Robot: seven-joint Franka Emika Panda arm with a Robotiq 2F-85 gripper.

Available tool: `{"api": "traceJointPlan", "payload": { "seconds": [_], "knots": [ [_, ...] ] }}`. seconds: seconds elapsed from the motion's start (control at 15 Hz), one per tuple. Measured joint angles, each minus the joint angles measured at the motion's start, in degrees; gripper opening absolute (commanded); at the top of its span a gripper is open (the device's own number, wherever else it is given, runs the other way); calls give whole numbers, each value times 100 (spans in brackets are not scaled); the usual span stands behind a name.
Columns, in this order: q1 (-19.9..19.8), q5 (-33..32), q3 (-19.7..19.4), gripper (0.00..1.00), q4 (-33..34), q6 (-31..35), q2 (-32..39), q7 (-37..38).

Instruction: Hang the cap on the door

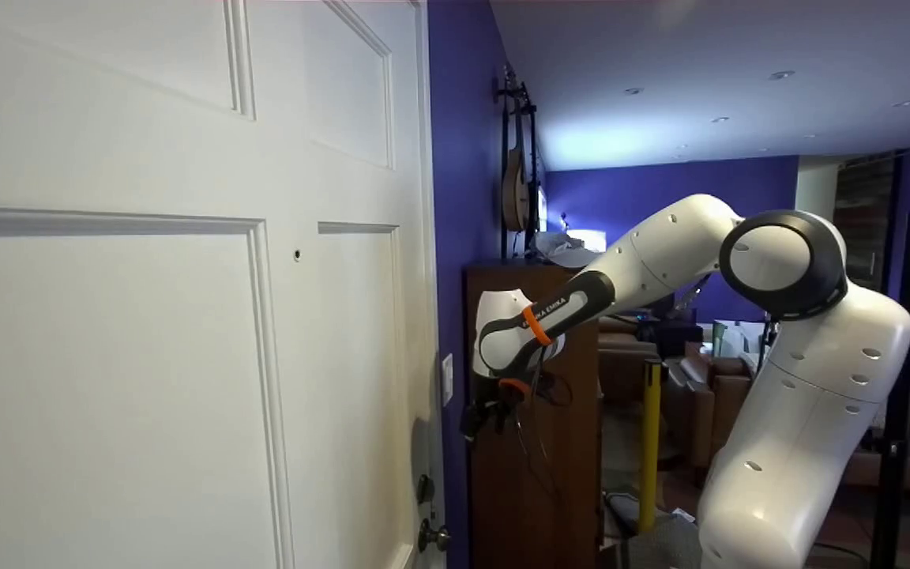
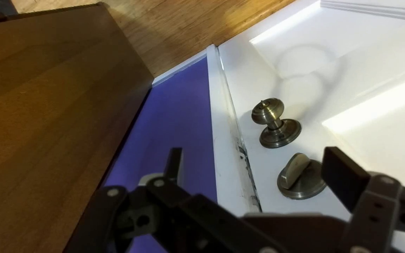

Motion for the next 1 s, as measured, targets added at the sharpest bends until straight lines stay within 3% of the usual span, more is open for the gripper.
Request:
{"api": "traceJointPlan", "payload": {
  "seconds": [0.53,1.0],
  "knots": [
    [-504,-408,-91,100,600,-1108,-820,311],
    [-1011,-1393,-268,100,1394,-1161,-952,305]
  ]
}}
